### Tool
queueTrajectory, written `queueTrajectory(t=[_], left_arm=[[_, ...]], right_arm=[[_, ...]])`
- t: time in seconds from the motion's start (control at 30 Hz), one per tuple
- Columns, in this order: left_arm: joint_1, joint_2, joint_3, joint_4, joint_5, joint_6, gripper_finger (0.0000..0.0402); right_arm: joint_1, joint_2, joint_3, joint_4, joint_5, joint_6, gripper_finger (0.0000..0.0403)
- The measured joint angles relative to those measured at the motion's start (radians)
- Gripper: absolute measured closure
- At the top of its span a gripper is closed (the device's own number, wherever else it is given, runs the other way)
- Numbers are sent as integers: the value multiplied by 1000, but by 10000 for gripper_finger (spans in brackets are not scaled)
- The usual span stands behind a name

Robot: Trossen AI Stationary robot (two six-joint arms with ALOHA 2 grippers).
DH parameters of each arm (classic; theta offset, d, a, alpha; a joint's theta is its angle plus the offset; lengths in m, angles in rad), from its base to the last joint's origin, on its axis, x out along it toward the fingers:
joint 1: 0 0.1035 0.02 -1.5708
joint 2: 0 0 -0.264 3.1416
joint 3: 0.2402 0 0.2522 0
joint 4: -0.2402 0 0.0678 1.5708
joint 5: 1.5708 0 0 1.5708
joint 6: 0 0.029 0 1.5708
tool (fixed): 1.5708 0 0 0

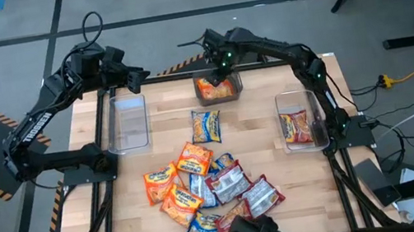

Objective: Sort Maruchan noodles
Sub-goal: Put the red noodle pack into the right transparent bin

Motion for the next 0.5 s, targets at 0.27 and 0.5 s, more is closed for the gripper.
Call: queueTrajectory(t=[0.27, 0.5], left_arm=[[0, -25, 0, 12, 213, 19, 223], [-20, -96, 0, 50, 236, 21, 223]], right_arm=[[94, -88, 208, -345, -57, -77, 269], [269, -394, -109, -319, 70, 53, 269]])
